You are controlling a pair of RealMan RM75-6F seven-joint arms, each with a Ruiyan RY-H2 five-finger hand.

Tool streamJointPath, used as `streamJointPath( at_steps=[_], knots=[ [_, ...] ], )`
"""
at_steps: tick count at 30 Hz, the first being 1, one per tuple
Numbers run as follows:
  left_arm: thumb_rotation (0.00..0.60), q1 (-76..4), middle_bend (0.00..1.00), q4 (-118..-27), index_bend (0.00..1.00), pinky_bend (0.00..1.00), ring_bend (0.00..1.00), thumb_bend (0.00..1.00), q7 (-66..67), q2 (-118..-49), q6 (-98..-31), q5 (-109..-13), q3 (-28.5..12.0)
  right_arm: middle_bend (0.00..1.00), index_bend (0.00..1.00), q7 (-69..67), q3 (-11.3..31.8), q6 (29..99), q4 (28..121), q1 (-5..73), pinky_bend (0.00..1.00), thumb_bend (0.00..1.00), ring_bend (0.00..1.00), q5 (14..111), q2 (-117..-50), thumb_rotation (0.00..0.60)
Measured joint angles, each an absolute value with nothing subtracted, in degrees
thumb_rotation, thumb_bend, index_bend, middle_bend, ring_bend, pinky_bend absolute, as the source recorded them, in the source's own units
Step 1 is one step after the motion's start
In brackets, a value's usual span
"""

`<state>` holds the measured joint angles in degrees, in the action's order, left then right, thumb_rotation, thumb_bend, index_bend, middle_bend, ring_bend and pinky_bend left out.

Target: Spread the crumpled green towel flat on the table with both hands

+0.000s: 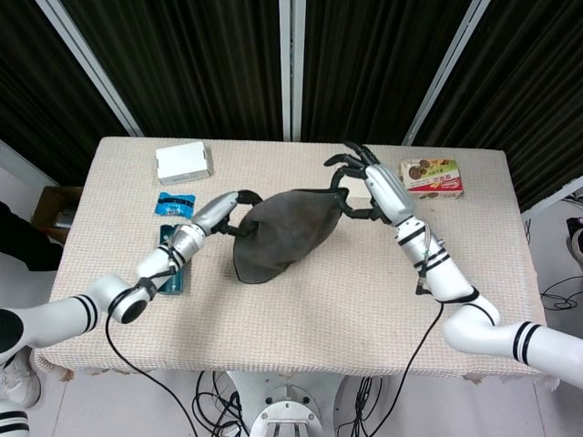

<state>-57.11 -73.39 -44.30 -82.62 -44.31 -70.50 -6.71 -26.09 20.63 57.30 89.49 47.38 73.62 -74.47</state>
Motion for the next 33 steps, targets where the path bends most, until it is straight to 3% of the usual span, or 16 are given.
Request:
streamJointPath(
  at_steps=[9, 17, 26, 30, 33],
  knots=[
    [0.600, -52.6, 0.31, -75.9, 0.75, 0.14, 0.15, 0.68, -22.4, -84.3, -58.6, -59.7, -13.7, 0.25, 0.68, -19.2, 23.8, 59.3, 85.8, 47.8, 0.00, 0.40, 0.00, 65.9, -77.1, 0.600],
    [0.600, -50.2, 0.31, -70.4, 0.71, 0.15, 0.15, 0.67, -16.1, -91.6, -68.7, -58.9, -17.5, 0.25, 0.68, -12.9, 24.9, 60.3, 79.0, 49.6, 0.00, 0.40, 0.00, 62.1, -82.0, 0.600],
    [0.600, -46.4, 0.29, -61.8, 0.67, 0.14, 0.15, 0.67, -13.2, -99.1, -71.7, -68.1, -10.4, 0.25, 0.68, -16.2, 18.3, 58.9, 75.2, 47.8, 0.00, 0.40, 0.00, 68.4, -85.2, 0.600],
    [0.600, -43.5, 0.27, -60.9, 0.60, 0.14, 0.15, 0.67, -9.5, -100.5, -73.7, -73.0, -5.5, 0.25, 0.68, -19.1, 15.2, 59.1, 75.9, 46.0, 0.00, 0.40, 0.00, 72.8, -85.0, 0.600],
    [0.600, -41.5, 0.25, -61.7, 0.49, 0.14, 0.15, 0.64, -6.2, -100.6, -74.4, -75.5, -2.7, 0.25, 0.68, -20.2, 12.8, 59.6, 77.5, 44.7, 0.00, 0.40, 0.00, 76.0, -84.4, 0.600]
  ],
)
